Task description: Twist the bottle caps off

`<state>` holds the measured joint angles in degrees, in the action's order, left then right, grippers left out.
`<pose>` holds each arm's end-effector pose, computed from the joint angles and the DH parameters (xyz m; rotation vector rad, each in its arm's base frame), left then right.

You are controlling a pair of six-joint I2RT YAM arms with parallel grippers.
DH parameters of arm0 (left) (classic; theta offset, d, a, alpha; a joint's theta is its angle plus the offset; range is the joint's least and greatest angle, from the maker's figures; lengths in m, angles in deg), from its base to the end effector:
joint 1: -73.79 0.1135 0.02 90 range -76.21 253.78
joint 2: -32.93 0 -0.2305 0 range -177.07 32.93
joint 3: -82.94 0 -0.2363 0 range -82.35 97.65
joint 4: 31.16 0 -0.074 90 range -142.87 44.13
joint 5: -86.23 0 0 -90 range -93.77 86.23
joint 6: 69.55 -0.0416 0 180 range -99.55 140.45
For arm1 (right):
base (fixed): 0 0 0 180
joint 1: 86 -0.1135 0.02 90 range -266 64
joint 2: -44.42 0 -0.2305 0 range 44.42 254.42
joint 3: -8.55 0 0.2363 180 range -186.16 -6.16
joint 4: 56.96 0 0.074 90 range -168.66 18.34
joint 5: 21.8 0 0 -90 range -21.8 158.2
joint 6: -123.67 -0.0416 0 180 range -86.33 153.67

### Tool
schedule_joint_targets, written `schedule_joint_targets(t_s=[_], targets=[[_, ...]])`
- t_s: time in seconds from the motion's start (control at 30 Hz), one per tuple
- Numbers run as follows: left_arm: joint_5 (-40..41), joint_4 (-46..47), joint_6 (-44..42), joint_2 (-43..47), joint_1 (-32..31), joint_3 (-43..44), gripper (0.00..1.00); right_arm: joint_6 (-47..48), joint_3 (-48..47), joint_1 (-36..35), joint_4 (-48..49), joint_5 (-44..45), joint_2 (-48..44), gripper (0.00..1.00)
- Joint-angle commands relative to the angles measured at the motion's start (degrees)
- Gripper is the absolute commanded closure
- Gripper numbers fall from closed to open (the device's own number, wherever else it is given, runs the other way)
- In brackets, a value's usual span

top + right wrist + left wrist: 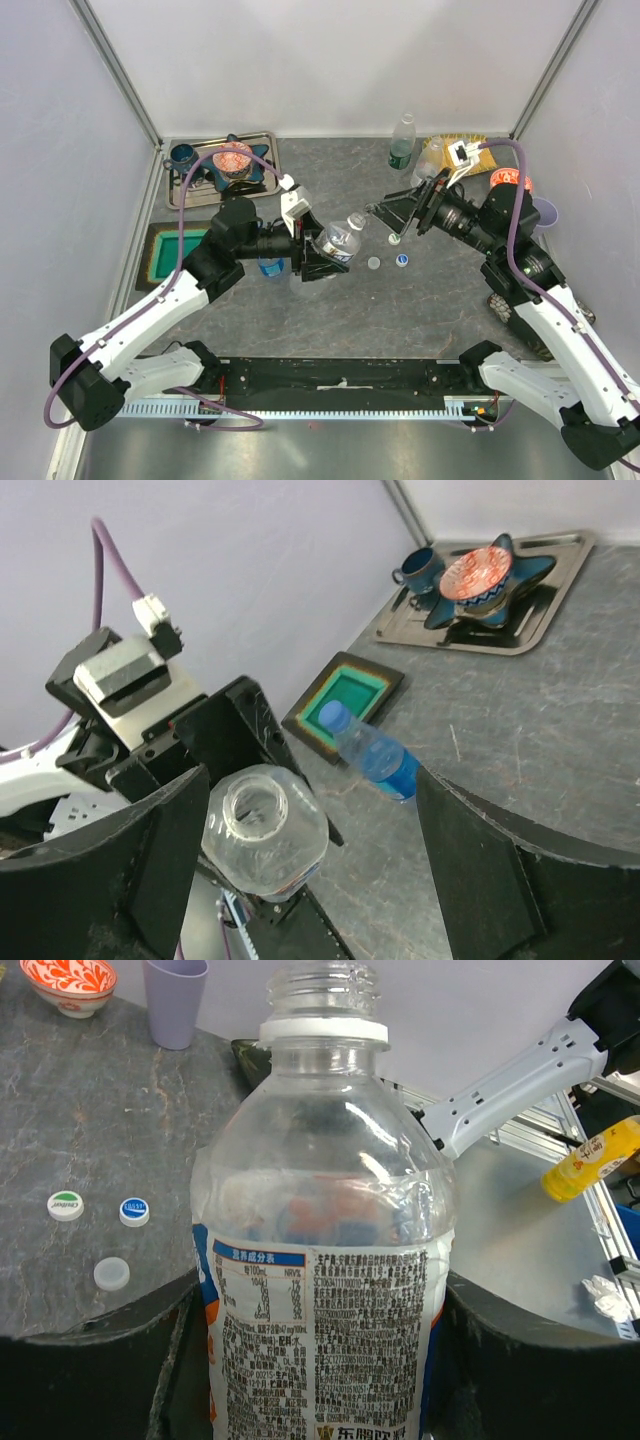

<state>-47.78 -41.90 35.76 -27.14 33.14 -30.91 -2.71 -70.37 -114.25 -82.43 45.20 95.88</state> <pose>0.1659 -0.1806 0.3298 0.9932 1.5235 -1.3453 0.1670 0.1082 0.4067 -0.2271 1.6513 1.1832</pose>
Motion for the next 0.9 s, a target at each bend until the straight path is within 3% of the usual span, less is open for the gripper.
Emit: schedule_joint_targets(t_s=[0.0, 0.33, 0.53, 0.63, 0.77, 0.87], targets=[[-2.8, 4.4, 0.0, -1.7, -0.5, 3.2, 0.44, -0.6, 1.0, -0.8, 2.7, -4.5, -0.7, 0.1], [-1.7, 4.8, 0.0, -5.8, -0.8, 5.4, 0.43, 1.8, 0.8, -3.1, 2.1, -4.1, 1.7, 0.12], [-0.8, 4.8, -0.5, -6.8, -1.1, 6.2, 0.43, 3.5, 0.9, -4.7, 1.3, -3.0, 3.5, 0.19], [-1.1, 4.9, -0.4, -7.3, -1.3, 6.6, 0.43, 3.7, 1.0, -4.9, 1.3, -2.7, 4.3, 0.29], [-1.1, 4.9, -0.6, -7.3, -1.5, 6.4, 0.43, 3.5, 1.2, -5.0, 1.6, -3.2, 5.2, 0.55], [-0.1, 4.8, -0.9, -7.0, -1.5, 6.2, 0.43, 2.9, 1.4, -5.0, 2.1, -4.5, 5.6, 0.58]])
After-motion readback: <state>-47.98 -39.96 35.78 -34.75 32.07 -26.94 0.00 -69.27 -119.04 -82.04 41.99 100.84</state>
